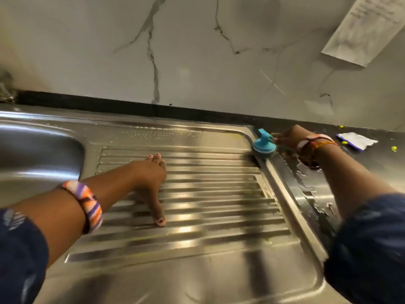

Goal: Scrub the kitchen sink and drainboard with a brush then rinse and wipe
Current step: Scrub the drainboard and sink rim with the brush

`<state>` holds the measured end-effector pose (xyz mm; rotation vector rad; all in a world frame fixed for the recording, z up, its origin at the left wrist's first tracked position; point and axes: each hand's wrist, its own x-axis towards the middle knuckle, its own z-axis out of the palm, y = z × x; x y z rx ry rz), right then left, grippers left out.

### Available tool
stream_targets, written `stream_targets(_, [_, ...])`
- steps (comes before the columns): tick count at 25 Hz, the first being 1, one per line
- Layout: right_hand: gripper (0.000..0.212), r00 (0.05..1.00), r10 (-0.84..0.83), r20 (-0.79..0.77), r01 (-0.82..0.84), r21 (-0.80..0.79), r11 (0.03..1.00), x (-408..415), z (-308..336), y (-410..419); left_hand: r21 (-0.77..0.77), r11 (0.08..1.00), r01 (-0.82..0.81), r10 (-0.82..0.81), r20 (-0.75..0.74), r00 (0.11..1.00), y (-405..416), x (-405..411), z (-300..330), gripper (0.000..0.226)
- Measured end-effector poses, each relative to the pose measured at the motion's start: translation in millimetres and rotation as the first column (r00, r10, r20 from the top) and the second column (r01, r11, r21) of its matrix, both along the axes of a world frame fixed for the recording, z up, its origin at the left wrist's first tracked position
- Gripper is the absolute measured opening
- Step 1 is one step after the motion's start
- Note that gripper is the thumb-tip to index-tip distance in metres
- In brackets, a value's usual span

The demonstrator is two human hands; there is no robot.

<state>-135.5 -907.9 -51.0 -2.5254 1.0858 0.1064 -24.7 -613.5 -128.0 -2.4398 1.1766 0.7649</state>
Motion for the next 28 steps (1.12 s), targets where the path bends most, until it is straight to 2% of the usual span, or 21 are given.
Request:
stream_targets(4, [0.033, 0.993, 0.006, -0.122, 0.001, 0.054, 0.999, -100.9, 15.6, 46.6, 0.024, 0.999, 0.048, -0.050, 0.087, 0.995, -7.0, -2.8, 5.3, 0.125])
stream_targets(8, [0.031, 0.969, -0.024, -0.247, 0.043, 0.070, 0.997, -180.2, 24.2, 95.9, -0.088, 0.996, 0.035, -0.027, 0.091, 0.995, 6.7, -5.0, 4.6, 0.125])
stream_targets(10, [0.032, 0.964, -0.006, -0.264, 0.034, 0.099, 0.995, -208.1, 19.0, 117.2, -0.172, 0.984, 0.038, -0.019, 0.109, 0.994, 15.7, -12.3, 3.8, 0.102])
stream_targets(13, [0.035, 0.984, -0.008, -0.176, 0.004, -0.020, 1.000, -225.9, -1.9, 142.9, -0.321, 0.943, 0.089, -0.016, 0.223, 0.975, 32.2, -35.1, 1.7, 0.061])
stream_targets(16, [0.035, 0.999, 0.001, -0.035, -0.002, -0.045, 0.999, -232.1, -17.3, 191.5, -0.441, 0.889, 0.122, 0.022, 0.308, 0.951, 55.4, -63.0, -9.7, 0.040])
stream_targets(19, [0.035, 0.971, 0.199, 0.136, -0.209, 0.060, 0.976, -210.6, -28.5, 267.4, -0.469, 0.882, 0.038, 0.097, 0.260, 0.961, 92.8, -74.4, -14.4, 0.033])
stream_targets(22, [0.034, 0.882, 0.334, 0.331, -0.426, 0.262, 0.866, -164.2, -42.7, 353.5, -0.407, 0.900, -0.154, 0.246, 0.184, 0.952, 150.5, -68.6, -11.0, 0.030])
stream_targets(24, [0.036, 0.845, 0.380, 0.376, -0.496, 0.286, 0.820, -146.3, -50.0, 386.9, -0.402, 0.877, -0.264, 0.338, 0.123, 0.933, 193.4, -64.8, -11.5, 0.027])
stream_targets(26, [0.036, 0.864, 0.328, 0.382, -0.447, 0.284, 0.848, -149.2, -49.0, 376.3, -0.401, 0.863, -0.307, 0.372, 0.094, 0.923, 228.5, -64.4, -11.7, 0.024])
stream_targets(28, [0.035, 0.929, 0.229, 0.290, -0.289, 0.184, 0.939, -171.7, -38.3, 333.2, -0.381, 0.866, -0.325, 0.384, 0.088, 0.919, 253.9, -70.7, -11.5, 0.027])
